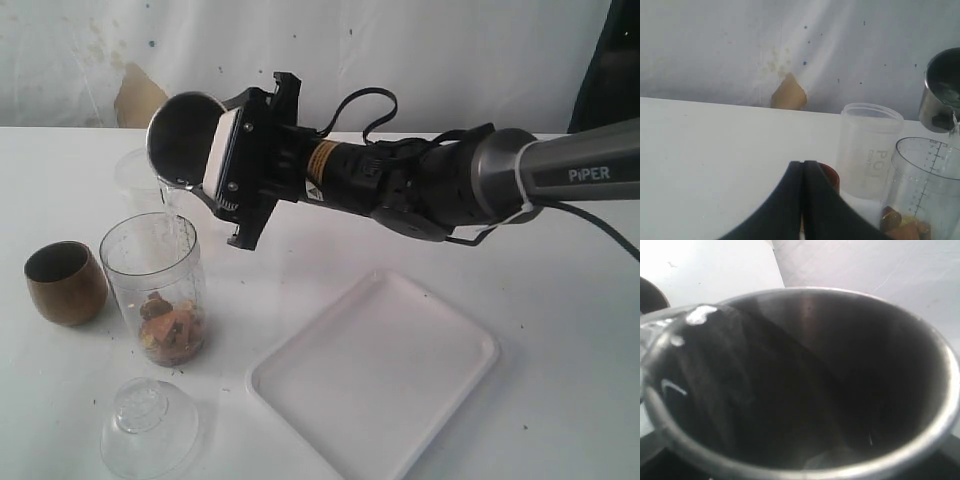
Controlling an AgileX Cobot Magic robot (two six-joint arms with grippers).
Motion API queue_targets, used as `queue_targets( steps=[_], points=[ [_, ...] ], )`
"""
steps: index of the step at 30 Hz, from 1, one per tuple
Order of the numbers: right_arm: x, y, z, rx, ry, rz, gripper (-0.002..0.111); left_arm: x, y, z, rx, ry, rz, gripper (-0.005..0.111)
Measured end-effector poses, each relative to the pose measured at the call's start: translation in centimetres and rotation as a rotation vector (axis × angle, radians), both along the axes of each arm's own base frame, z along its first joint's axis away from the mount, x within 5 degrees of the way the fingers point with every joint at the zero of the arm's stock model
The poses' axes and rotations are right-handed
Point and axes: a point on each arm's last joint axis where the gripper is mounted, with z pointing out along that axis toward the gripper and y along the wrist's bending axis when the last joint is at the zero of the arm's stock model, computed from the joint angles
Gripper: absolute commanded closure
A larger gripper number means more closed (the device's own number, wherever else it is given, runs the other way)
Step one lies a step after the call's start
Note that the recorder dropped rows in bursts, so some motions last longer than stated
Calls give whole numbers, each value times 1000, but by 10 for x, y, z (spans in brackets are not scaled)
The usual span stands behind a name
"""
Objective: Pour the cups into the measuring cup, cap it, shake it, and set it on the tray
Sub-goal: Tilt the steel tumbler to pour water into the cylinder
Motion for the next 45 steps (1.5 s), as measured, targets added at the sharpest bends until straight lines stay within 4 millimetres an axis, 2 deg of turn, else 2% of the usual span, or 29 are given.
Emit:
queue_targets(
  steps=[25,38,45],
  points=[
    [-2,7,21,-69,-341,98,108,0,0,0,1,0,0,107],
    [4,8,37,-25,-401,73,108,0,0,0,1,0,0,107],
    [5,8,39,-23,-389,61,108,0,0,0,1,0,0,107]
  ],
)
